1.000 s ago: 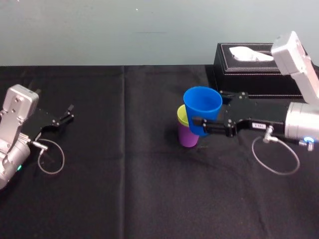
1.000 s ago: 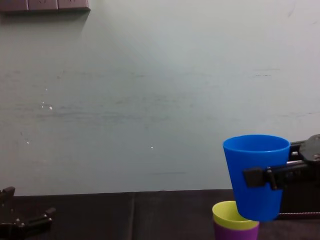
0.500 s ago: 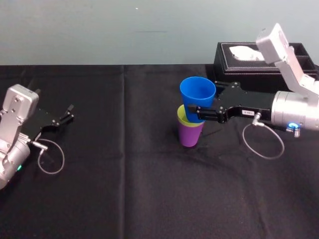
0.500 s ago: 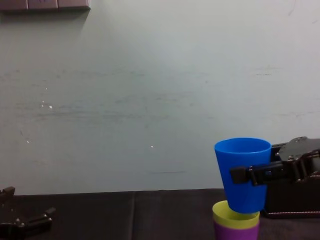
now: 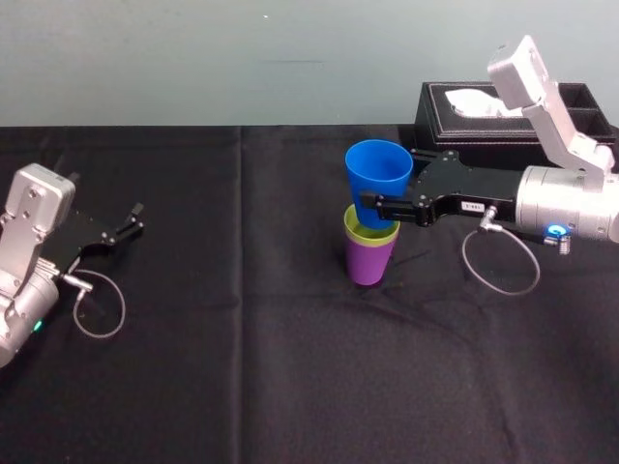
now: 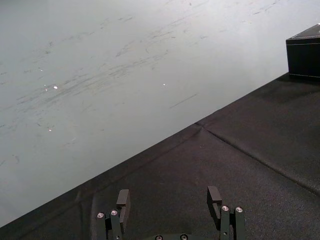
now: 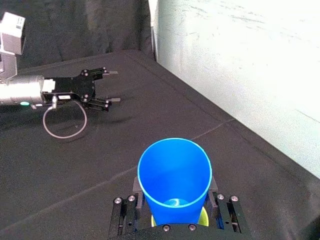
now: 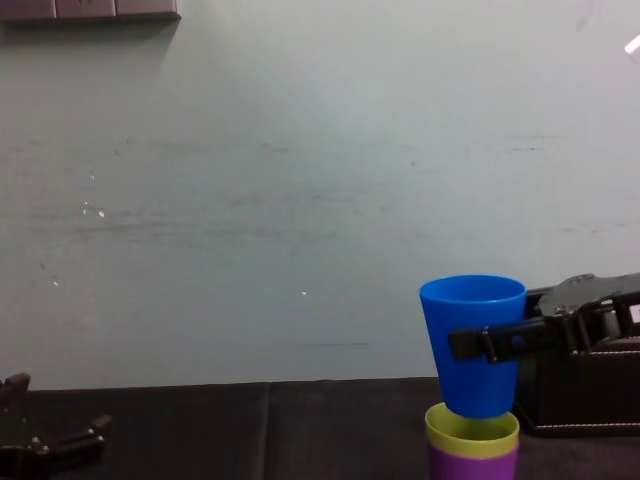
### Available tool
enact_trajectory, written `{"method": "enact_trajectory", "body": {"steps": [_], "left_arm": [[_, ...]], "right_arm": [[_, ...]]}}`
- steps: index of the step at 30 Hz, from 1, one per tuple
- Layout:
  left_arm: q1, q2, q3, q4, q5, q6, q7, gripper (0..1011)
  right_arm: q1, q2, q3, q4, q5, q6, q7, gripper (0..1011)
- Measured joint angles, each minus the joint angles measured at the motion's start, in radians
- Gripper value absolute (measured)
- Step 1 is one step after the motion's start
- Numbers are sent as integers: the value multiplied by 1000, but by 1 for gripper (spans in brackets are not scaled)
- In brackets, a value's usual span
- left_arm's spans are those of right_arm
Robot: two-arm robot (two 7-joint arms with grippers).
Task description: Stack the three plastic cups sequentially using one hand.
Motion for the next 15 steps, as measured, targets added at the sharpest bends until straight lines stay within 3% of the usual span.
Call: {"method": "enact_trajectory", "body": {"steps": [15], "left_arm": [[0,0,0,0,0,0,0,1011]], "right_arm": [[12,-19,-17,57,0,-9,12,718]]}}
